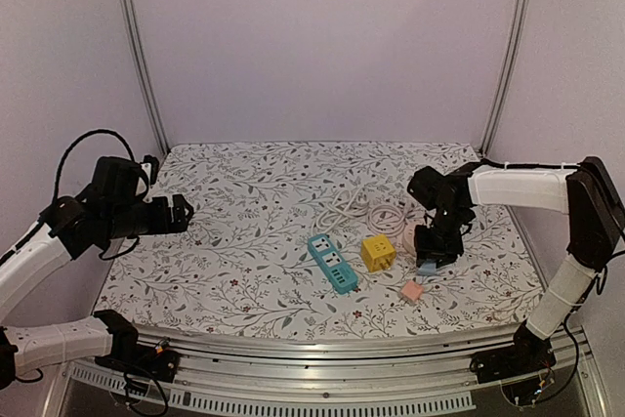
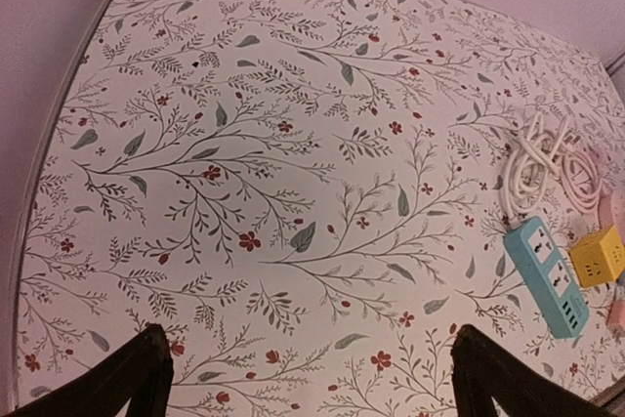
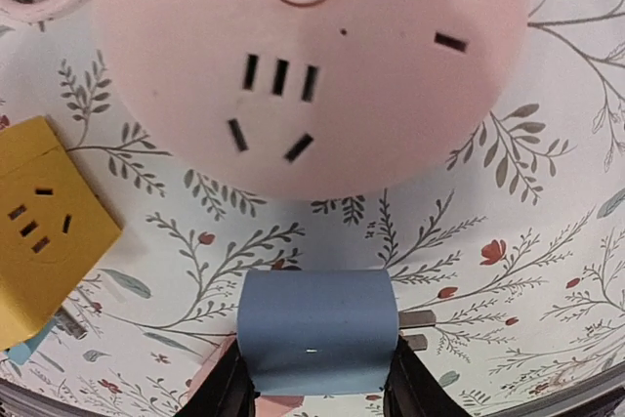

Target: Insert the plug

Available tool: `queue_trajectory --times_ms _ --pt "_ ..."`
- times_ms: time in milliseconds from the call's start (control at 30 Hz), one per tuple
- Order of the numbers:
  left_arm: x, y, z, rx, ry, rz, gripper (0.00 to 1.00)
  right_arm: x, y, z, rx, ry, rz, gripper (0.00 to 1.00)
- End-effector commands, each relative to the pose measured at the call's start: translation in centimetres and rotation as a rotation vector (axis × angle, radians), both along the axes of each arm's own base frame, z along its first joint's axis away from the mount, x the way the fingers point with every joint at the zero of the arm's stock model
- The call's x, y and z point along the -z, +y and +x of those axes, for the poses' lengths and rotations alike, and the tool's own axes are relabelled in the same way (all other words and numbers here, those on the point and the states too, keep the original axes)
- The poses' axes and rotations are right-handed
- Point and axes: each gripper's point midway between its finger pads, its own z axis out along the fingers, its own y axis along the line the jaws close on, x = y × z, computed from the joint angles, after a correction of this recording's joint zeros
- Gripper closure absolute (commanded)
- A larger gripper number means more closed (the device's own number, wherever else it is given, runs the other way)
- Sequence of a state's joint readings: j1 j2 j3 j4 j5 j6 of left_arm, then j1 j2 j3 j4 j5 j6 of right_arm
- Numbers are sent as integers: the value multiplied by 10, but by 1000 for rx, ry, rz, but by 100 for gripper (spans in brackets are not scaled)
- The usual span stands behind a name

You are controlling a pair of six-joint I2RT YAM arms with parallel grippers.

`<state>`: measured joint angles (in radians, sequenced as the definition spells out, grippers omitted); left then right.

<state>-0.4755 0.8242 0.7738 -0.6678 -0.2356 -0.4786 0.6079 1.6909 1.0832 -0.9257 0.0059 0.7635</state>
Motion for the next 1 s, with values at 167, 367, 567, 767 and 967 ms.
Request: queue_trajectory --times_ms 167,367,567,767,967 --pt "-29 -50 -9 267 -81 -147 1 -77 54 45 -113 -178 225 78" --pt "-58 -61 -13 296 -145 -260 2 -97 81 52 -163 -203 353 78" --pt "-80 -94 -19 436 -150 -272 5 -114 110 47 -252 -181 513 78" --pt "-104 -132 -19 567 -195 -222 5 -135 132 37 -331 -159 654 77" --pt "-105 -178 -19 690 -242 -61 6 -151 144 33 -355 -151 743 77"
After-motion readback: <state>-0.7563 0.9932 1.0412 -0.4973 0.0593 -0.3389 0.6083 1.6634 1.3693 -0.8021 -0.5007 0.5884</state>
